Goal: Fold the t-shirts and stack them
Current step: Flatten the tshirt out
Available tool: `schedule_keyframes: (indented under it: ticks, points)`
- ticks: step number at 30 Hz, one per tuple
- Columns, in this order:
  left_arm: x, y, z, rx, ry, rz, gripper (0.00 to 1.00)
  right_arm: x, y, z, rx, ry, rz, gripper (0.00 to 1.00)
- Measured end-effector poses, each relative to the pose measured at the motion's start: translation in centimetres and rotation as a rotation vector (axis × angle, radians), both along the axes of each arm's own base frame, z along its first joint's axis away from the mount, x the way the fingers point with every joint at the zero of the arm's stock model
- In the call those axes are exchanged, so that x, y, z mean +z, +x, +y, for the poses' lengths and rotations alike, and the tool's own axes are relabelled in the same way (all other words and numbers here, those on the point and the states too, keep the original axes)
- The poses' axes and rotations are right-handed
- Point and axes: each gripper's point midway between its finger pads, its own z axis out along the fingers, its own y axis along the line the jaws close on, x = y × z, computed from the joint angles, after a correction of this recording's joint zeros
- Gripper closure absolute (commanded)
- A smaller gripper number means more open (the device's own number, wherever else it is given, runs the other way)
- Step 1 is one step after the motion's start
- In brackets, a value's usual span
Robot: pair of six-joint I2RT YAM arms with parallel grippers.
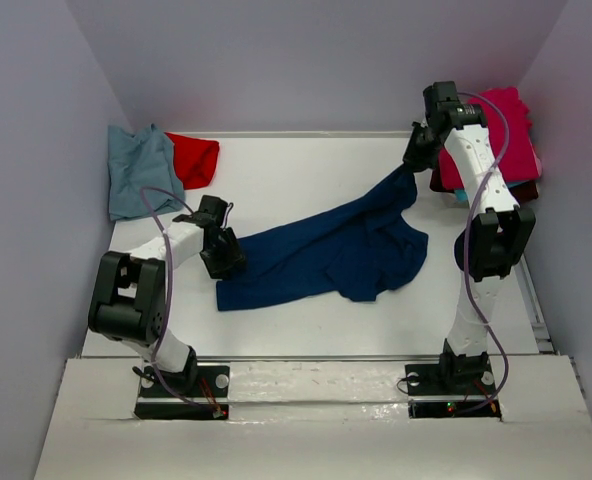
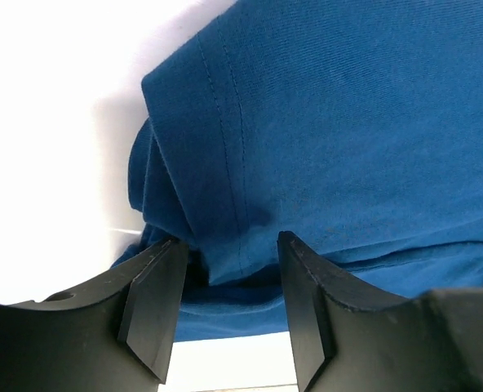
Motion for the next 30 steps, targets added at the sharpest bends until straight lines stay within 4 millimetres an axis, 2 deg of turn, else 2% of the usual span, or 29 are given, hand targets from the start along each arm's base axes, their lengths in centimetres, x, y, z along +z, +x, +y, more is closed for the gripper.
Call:
schedule_keyframes:
  ticks: [9,21,30]
  points:
    - [1.4,0.4,0.1,0.001,0.0,-0.054,0.39,-0.4,-0.1,0.0,0.0,0.0,0.004,0.93]
    - [1.2,0.2,0.1,-0.012,-0.003,-0.055,0.41,-0.3,-0.4,-0.1,-0.001,-0.001,0.003,0.93]
    - [1.0,0.0,0.0,-0.016,-0.011,-0.051,0.52,-0.3,-0.6,-0.1,0.0,0.0,0.005,0.93]
